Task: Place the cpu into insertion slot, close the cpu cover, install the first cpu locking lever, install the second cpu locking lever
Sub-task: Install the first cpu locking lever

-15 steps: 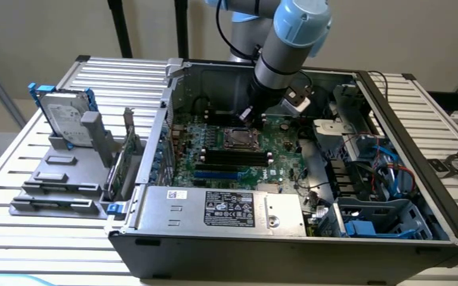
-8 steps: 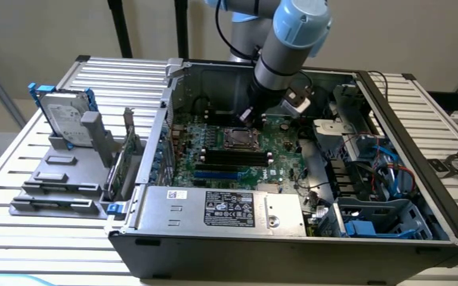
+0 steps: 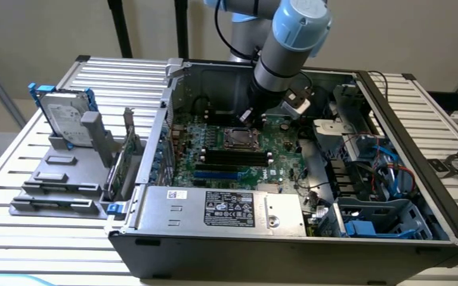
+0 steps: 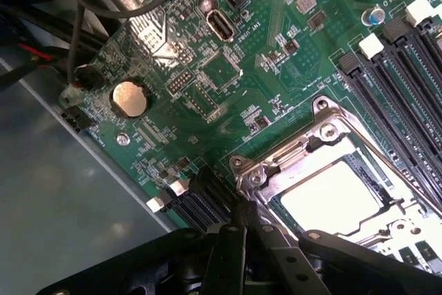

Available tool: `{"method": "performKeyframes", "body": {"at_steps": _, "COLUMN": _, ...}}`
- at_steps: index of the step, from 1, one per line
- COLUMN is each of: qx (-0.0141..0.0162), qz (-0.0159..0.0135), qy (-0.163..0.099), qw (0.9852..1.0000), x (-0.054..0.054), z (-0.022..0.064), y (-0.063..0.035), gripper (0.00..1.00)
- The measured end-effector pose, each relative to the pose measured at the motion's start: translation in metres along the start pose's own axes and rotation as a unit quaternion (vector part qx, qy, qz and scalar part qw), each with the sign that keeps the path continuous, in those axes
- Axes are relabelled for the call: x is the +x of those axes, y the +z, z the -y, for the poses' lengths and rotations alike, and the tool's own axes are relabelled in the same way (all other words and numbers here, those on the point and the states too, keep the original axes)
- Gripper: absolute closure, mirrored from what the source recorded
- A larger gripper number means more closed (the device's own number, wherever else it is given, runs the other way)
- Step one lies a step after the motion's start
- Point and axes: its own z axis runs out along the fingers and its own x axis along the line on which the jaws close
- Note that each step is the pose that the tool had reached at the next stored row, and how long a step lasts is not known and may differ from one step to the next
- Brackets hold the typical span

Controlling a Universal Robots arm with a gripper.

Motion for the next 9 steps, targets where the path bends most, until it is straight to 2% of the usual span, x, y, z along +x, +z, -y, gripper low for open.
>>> {"method": "performKeyframes", "body": {"at_steps": 4, "qx": 0.0011, "qz": -0.0014, "qy": 0.0, "qw": 1.0, "x": 0.0, "z": 0.0006, "y": -0.0028, "gripper": 0.89}}
{"method": "performKeyframes", "body": {"at_steps": 7, "qx": 0.001, "qz": -0.001, "qy": 0.0, "qw": 1.0, "x": -0.001, "z": 0.0011, "y": -0.0162, "gripper": 0.89}}
{"method": "performKeyframes", "body": {"at_steps": 9, "qx": 0.0011, "qz": -0.001, "qy": 0.0, "qw": 1.0, "x": -0.006, "z": -0.0022, "y": -0.0218, "gripper": 0.89}}
